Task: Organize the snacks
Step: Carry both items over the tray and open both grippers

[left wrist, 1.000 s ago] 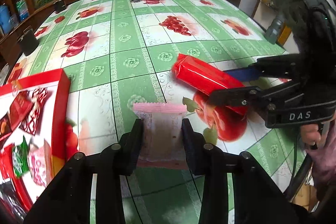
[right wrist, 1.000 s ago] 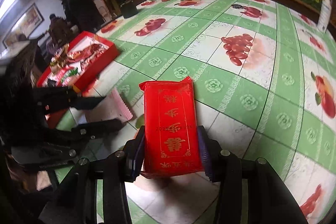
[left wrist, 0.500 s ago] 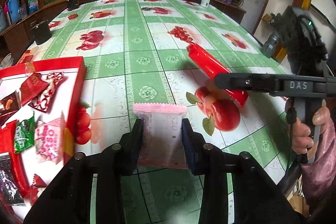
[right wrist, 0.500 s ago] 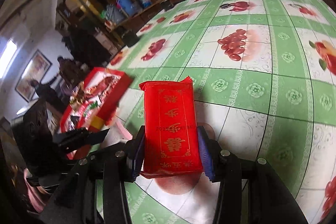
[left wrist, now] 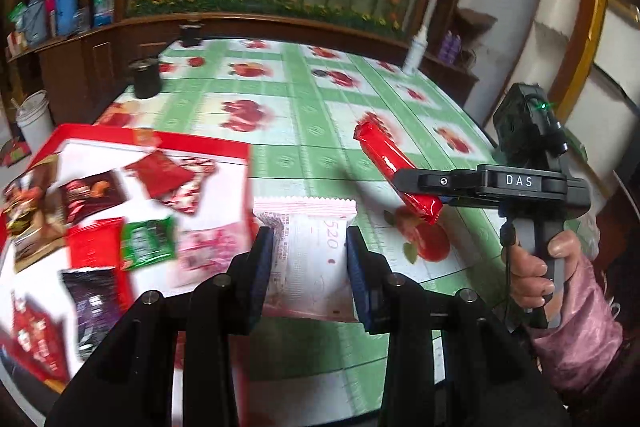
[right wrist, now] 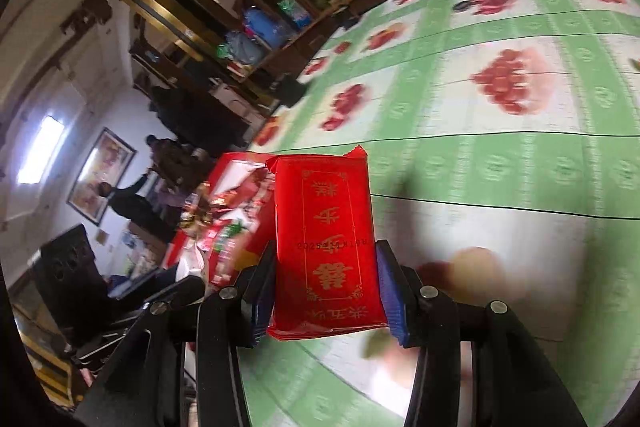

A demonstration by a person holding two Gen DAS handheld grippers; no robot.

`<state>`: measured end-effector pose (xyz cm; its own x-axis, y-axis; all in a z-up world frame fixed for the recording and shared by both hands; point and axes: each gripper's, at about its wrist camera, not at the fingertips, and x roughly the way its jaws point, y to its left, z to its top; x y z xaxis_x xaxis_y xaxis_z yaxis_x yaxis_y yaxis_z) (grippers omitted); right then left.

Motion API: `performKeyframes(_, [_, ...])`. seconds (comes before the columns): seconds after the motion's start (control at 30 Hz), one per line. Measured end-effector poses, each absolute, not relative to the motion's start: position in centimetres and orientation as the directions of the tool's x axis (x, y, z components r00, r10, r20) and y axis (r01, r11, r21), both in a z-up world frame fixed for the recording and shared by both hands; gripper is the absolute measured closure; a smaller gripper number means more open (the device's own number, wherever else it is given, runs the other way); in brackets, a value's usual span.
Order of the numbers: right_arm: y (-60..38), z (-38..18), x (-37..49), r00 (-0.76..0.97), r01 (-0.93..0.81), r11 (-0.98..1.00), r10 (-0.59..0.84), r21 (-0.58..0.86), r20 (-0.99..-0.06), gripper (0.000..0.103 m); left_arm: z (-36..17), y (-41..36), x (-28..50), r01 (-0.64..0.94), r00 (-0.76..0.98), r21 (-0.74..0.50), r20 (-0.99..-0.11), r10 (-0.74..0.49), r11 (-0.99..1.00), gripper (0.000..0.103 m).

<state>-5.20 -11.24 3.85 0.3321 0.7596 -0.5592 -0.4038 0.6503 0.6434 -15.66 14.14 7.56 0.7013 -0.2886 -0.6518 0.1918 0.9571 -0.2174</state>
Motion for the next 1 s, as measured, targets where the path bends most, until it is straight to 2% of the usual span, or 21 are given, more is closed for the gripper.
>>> performKeyframes(0.27, [-2.7, 5.4, -4.7, 0.228, -0.488, 0.563, 0.82, 0.667, -0.526, 0.057, 8.3, 19.7, -16.8, 0.08, 0.751, -0.232, -0.626, -0.211, 0.969, 0.069])
performKeyframes(0.5, [6.2, 5.4, -5.1, 0.153, -0.552, 0.541, 0.814, 0.634, -0.561, 0.057, 7.5, 23.7, -16.6, -0.026, 0.763, -0.222, -0.635, -0.125, 0.975, 0.069])
performKeyframes(0.77, [11.4, 4.2, -5.9, 0.181, -0.574, 0.574, 0.785, 0.584, -0.593, 0.056, 6.0, 26.7, -15.9, -0.129, 0.749, -0.18, -0.662, -0.023, 0.975, 0.069])
performKeyframes(0.87, [12.3, 3.6, -6.2, 0.229, -0.584, 0.625, 0.738, 0.517, -0.634, 0.055, 5.4, 27.1, -15.8, -0.17, 0.74, -0.141, -0.672, 0.032, 0.975, 0.069])
performKeyframes(1.0, [11.7, 3.7, -6.5, 0.265, -0.605, 0.641, 0.722, 0.473, -0.639, 0.052, 4.8, 26.5, -15.0, -0.211, 0.722, -0.073, -0.684, 0.106, 0.975, 0.068])
